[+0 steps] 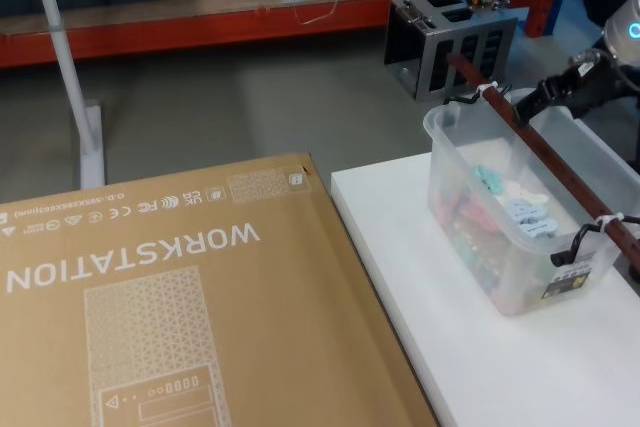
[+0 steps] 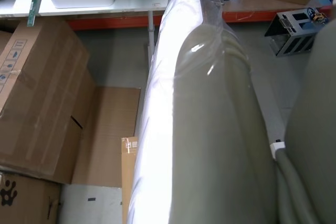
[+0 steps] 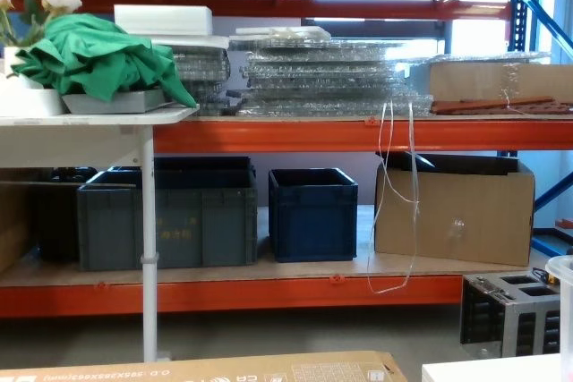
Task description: Use one hand to grasp the basket and place it at the designated location.
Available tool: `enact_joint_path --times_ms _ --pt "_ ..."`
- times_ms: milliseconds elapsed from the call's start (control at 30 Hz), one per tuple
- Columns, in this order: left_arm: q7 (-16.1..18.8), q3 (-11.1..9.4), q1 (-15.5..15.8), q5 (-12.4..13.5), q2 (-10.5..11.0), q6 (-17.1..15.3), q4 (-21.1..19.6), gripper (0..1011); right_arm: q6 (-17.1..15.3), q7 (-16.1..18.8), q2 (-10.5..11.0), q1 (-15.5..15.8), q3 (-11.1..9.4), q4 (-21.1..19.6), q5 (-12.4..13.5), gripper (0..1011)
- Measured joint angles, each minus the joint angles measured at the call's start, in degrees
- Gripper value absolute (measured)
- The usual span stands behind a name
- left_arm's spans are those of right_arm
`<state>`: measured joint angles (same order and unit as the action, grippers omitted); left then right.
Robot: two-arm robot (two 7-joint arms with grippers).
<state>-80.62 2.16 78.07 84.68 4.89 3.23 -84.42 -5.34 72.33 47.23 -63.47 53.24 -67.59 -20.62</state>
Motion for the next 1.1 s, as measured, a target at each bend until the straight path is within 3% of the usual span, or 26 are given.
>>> enact_joint_path --times_ms 967,1100 --pt "0.00 0.01 0.00 0.00 0.00 0.00 0.00 0 2.31 0.69 -3.28 -0.91 3.31 6.72 0.19 1000" --pt "0.00 0.03 0.00 0.00 0.00 0.00 0.00 0 2.48 0.71 -3.51 -1.11 3.50 7.25 0.21 951"
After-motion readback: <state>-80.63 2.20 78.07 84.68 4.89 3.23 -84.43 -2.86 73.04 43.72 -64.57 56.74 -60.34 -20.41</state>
